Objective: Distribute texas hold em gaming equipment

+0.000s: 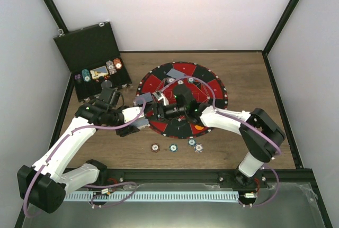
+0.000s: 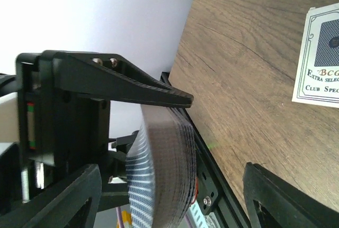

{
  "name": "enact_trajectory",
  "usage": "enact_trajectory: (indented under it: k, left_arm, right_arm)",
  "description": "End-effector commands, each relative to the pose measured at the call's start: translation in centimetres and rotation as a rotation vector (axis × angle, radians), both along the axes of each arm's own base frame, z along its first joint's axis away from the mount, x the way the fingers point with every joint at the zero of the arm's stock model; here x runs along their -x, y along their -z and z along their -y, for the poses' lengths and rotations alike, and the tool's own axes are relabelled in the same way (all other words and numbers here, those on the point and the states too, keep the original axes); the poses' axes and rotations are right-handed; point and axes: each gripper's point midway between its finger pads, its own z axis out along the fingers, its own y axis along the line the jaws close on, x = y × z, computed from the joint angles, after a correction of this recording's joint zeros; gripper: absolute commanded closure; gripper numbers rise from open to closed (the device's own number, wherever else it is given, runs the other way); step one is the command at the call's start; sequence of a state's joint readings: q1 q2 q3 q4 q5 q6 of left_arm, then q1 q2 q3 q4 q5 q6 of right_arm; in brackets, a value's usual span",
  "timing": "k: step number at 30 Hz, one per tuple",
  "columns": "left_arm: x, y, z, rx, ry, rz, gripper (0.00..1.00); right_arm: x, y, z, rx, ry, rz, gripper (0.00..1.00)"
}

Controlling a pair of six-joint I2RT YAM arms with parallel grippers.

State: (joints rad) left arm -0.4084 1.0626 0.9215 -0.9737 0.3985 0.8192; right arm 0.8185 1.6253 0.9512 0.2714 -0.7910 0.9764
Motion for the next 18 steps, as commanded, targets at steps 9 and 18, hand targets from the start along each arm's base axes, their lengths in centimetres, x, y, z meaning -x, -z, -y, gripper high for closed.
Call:
enact_trajectory:
  k: [9,18]
  left_arm:
    - [0.0,-0.8,0.4,0.033,0.023,0.030,0.84]
    - [0.1,-0.4,0.2,0.019,0.021,0.030,0.84]
  right_arm:
    - [1.3,-0.1,-3.5,-0.038,-0.117,-0.010,0.33]
    - [0.5,1.2,-4.6,-0.027,-0.122,-0.060,0.37]
